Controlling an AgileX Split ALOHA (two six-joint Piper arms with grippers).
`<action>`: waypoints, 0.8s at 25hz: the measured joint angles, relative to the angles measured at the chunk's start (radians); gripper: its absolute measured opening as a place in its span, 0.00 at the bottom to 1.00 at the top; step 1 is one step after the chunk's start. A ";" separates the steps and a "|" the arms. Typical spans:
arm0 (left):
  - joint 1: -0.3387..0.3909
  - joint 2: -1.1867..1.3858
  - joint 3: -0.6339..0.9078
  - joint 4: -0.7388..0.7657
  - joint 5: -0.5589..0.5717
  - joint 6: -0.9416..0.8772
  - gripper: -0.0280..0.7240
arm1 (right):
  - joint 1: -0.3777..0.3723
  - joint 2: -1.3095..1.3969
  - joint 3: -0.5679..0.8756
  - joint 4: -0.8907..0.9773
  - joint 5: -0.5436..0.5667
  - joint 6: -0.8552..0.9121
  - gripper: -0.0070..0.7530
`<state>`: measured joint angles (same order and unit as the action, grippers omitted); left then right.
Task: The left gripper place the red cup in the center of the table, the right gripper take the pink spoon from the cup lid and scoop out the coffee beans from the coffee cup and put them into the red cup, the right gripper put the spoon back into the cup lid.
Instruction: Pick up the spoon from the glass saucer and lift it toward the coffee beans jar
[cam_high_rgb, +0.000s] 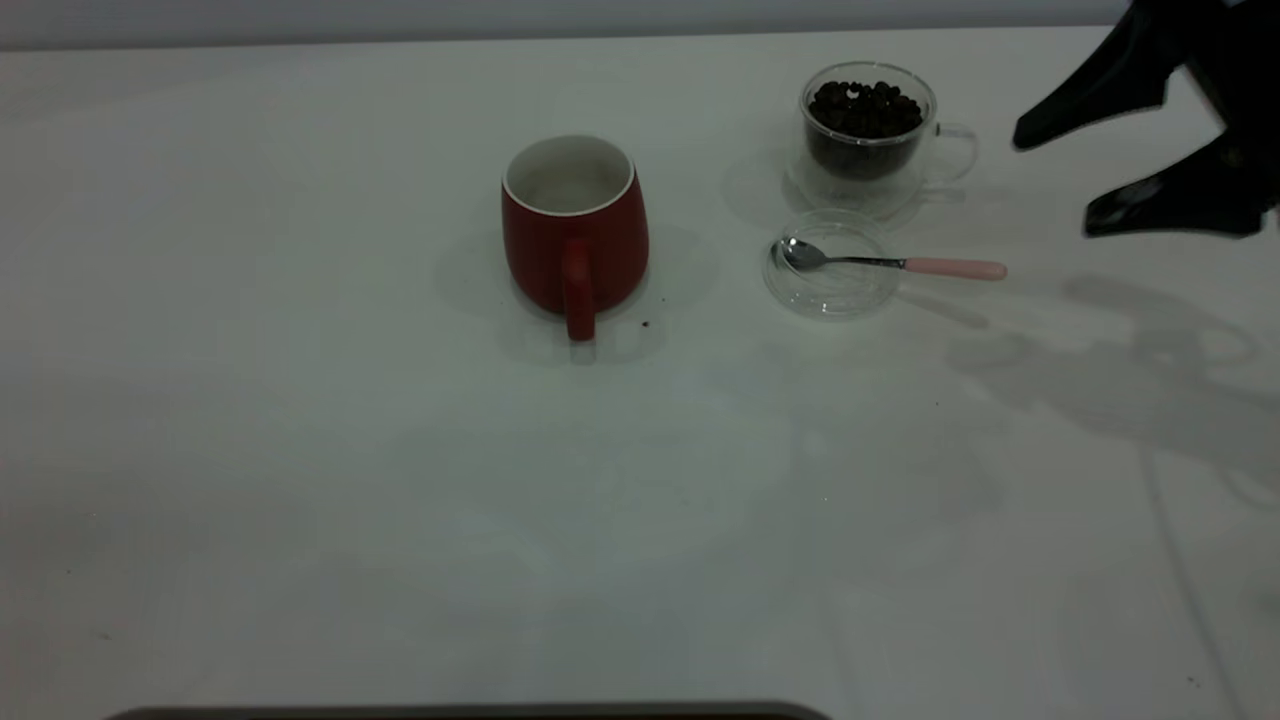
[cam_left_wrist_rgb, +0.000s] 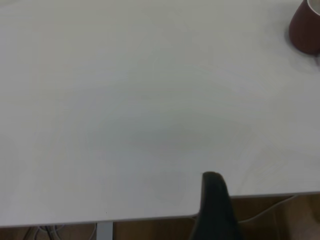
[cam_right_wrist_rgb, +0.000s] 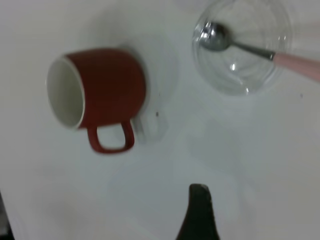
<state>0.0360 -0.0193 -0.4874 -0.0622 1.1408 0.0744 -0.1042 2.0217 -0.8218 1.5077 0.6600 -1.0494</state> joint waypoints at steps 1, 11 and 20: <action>0.000 0.000 0.000 0.000 0.000 0.000 0.82 | 0.000 0.031 0.000 0.052 0.003 -0.044 0.89; 0.000 0.000 0.000 0.000 0.000 0.000 0.82 | -0.002 0.245 -0.051 0.284 0.034 -0.259 0.89; 0.000 0.000 0.000 0.000 0.000 0.000 0.82 | -0.004 0.395 -0.176 0.287 0.100 -0.270 0.89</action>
<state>0.0360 -0.0193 -0.4874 -0.0622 1.1408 0.0744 -0.1082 2.4166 -0.9983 1.7951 0.7601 -1.3195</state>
